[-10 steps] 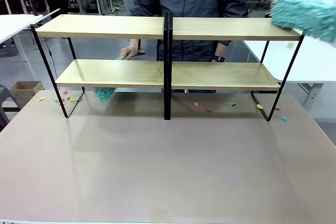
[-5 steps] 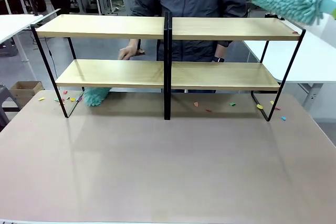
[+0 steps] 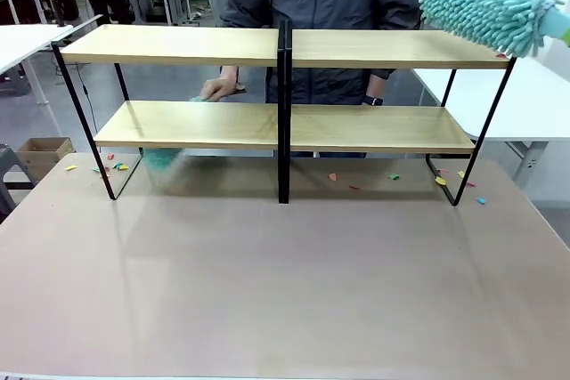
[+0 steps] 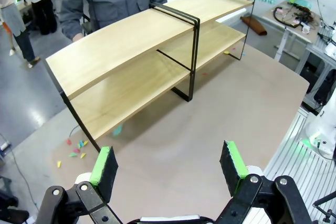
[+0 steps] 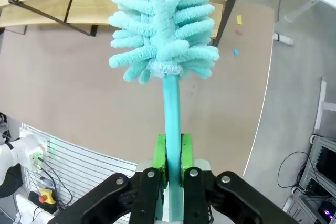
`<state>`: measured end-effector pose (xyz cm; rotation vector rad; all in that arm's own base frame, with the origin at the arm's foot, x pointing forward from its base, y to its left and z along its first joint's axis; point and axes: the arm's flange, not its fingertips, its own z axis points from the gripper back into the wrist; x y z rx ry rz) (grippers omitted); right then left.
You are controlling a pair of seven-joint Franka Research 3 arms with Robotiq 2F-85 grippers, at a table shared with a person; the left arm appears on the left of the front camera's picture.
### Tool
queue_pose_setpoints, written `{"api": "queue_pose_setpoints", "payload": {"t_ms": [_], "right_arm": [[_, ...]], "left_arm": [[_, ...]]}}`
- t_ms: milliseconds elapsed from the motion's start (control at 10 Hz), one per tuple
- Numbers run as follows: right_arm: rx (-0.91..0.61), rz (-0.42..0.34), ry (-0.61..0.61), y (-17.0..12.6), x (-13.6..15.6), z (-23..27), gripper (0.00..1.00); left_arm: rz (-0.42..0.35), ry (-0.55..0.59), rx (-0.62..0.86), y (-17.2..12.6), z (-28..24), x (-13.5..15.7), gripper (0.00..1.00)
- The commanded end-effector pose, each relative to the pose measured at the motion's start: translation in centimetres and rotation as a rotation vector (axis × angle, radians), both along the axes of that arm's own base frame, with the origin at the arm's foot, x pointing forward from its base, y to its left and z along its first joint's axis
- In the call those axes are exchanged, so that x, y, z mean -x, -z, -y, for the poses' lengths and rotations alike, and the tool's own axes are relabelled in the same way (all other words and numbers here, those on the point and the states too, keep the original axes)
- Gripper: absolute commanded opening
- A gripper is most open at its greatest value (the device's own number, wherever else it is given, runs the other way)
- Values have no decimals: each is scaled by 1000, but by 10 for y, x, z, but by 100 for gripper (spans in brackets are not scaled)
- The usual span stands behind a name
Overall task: Clean the shelves.
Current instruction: Clean another randomly selected level of the Shelf with the Duster.
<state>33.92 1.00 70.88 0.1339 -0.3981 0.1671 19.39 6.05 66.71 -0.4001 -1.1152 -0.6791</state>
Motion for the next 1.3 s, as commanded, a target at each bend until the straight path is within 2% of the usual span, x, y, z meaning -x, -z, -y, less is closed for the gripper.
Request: {"api": "queue_pose_setpoints", "payload": {"t_ms": [0, 100, 200, 400, 600, 700, 900, 1200], "right_arm": [[-69, 19, -92, -9, 7, 15, 12], [-125, 40, -134, -19, 16, 39, 12], [-175, 21, -211, -31, 32, 69, 12], [-168, -81, -482, -43, 72, 115, 12], [-199, -121, -716, -51, 116, 148, 12], [-218, -160, -787, -50, 131, 160, 12], [-245, -199, -907, -40, 153, 175, 12], [-238, -215, -942, -18, 170, 184, 12]], "left_arm": [[1, -12, -3, -1, 0, 2, 100], [1, -12, -3, -1, 0, 2, 100], [1, -12, -3, -1, 0, 2, 100], [1, -12, -3, -1, 0, 2, 100], [1, -12, -3, -1, 0, 2, 100], [1, -12, -3, -1, 0, 2, 100], [1, -12, -3, -1, 0, 2, 100], [1, -12, -3, -1, 0, 2, 100]]}}
